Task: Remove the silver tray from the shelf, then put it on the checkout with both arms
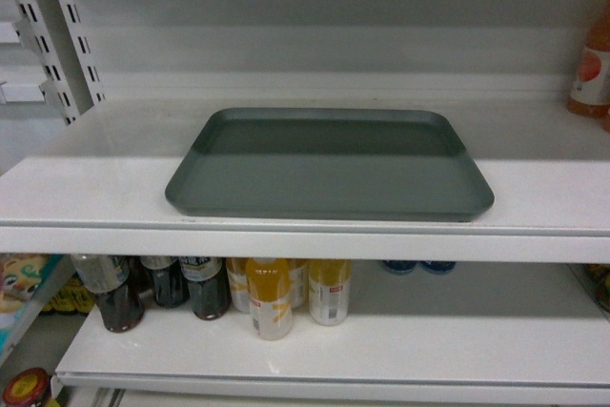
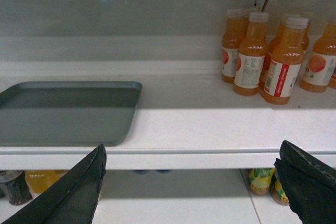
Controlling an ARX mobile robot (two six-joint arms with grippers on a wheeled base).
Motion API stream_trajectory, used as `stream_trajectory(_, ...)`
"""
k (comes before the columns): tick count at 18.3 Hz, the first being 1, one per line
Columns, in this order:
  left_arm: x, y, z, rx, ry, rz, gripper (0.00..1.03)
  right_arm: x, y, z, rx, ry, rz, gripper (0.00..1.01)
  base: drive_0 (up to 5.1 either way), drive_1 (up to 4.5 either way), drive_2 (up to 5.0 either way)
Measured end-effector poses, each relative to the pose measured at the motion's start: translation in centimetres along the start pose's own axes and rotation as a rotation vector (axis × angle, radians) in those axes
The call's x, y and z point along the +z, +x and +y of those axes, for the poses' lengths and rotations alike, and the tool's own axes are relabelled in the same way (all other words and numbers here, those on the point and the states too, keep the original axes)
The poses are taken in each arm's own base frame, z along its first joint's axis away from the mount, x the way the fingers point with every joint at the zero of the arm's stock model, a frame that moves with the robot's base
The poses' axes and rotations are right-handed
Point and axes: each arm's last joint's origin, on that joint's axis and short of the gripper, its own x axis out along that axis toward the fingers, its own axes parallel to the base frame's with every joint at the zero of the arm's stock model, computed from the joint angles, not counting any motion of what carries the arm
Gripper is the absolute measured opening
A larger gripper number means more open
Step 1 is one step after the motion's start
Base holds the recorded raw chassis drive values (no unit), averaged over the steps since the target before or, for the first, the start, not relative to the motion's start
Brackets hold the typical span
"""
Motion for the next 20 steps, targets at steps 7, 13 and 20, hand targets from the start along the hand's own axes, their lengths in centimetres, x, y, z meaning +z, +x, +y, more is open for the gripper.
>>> stream_trajectory(7,0.0,0.0,0.0,0.0,0.0,0.0,0.98,0.02,0.0,0.0,0.0,0.0,-0.002,0.98,0.1,3.53,-3.4)
stream_trajectory(13,0.0,0.0,0.0,0.0,0.0,0.0,0.98,0.0,0.0,0.0,0.0,0.0,0.0,0.98,0.0,0.0,0.0)
stream_trajectory(20,-0.01,0.0,0.0,0.0,0.0,0.001,0.98,0.0,0.0,0.0,0.0,0.0,0.0,0.98,0.0,0.0,0.0)
